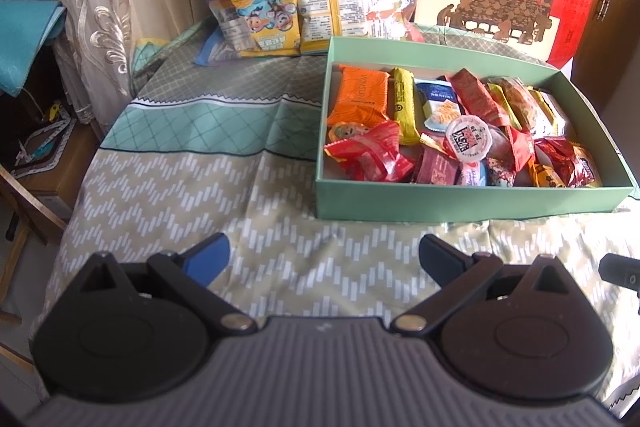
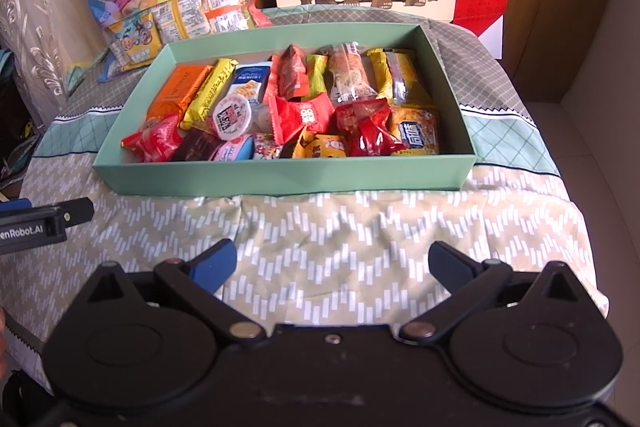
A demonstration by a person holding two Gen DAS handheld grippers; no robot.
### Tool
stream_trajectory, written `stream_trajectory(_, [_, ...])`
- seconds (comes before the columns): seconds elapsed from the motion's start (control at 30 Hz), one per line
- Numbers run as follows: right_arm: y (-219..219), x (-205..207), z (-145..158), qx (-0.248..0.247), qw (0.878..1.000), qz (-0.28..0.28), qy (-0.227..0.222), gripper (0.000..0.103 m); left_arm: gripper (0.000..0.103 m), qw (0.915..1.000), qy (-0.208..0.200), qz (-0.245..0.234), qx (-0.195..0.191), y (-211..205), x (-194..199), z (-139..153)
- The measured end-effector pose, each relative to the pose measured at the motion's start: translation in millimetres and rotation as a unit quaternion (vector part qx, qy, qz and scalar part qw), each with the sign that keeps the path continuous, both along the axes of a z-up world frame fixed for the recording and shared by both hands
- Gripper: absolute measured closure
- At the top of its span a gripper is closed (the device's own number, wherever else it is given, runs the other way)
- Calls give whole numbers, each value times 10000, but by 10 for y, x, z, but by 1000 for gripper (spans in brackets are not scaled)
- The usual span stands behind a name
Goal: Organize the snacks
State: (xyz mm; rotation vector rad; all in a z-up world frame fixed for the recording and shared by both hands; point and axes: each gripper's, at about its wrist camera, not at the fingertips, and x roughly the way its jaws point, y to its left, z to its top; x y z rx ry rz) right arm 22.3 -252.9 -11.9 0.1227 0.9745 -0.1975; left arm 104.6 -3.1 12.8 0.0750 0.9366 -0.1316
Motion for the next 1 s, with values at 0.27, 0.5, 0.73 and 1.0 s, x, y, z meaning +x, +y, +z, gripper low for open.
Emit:
stream_trajectory(0.27, [-9, 1, 3, -9, 10000, 15, -4, 0, 0, 10000, -35, -7, 20, 0, -5, 7])
stream_trajectory(0.5, [-12, -1, 9, -9, 10000, 0, -3, 0, 0, 10000, -2, -9, 26, -8, 10, 7])
stream_trajectory(0.73, [-12, 1, 11, -16, 10000, -18, -5, 0, 0, 10000, -53, -16, 29, 2, 7, 7])
stream_trajectory(1.0, [-3, -2, 8, -38, 10000, -17, 2, 0, 0, 9999, -4, 4, 138, 6, 16, -11])
